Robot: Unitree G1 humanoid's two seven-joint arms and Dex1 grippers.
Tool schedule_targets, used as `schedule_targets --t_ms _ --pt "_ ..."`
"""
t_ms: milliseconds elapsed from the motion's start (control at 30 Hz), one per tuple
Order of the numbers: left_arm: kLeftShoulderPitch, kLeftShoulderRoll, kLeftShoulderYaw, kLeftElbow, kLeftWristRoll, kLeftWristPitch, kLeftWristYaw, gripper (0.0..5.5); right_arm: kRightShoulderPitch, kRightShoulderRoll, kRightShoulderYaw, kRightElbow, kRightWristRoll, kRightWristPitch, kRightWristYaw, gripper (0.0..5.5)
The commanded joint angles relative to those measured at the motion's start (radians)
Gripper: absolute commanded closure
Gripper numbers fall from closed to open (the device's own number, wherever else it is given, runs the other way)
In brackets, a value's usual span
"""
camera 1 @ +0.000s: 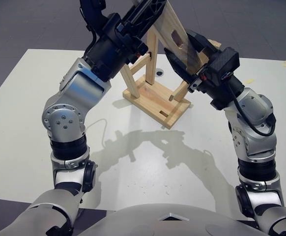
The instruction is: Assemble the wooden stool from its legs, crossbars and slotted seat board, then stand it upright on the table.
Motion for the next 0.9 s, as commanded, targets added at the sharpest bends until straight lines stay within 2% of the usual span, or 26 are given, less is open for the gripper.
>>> schedule_targets --t_ms 33,233,367,433,533,667,767,900 --pt "-0.015 -0.006 0.047 0.017 0.070 -0.056 0.032 4.45 0.002 -0.005 -0.057 0.031 0.093 0.149 -0.003 2.51" --pt "-0.084 0.047 0.218 0.105 0.184 -0.180 0.119 4.45 -0.044 -0.042 -0.196 0.124 0.180 0.256 -0.022 1.53" --pt "-0.119 0.105 0.317 0.147 0.155 -0.198 0.105 4.45 -0.220 0.011 -0.346 0.248 0.241 0.253 -0.183 0.97" --pt "-0.121 0.108 0.340 0.141 0.099 -0.186 0.088 4.45 -0.319 0.005 -0.415 0.372 0.212 0.214 -0.286 0.65" --pt "-0.115 0.119 0.345 0.134 0.030 -0.158 0.030 4.45 -0.367 -0.063 -0.426 0.565 0.073 0.125 -0.375 0.14" --pt "-0.134 0.147 0.348 0.134 -0.041 -0.124 -0.023 4.45 -0.329 -0.127 -0.411 0.779 -0.024 0.054 -0.369 0.10" --pt "-0.132 0.210 0.333 0.115 -0.096 -0.061 -0.102 4.45 -0.265 -0.123 -0.409 0.796 -0.016 0.066 -0.325 0.10" --pt "-0.059 0.312 0.244 0.065 -0.031 0.031 -0.221 4.45 -0.157 -0.083 -0.390 0.706 0.024 0.104 -0.266 0.10"
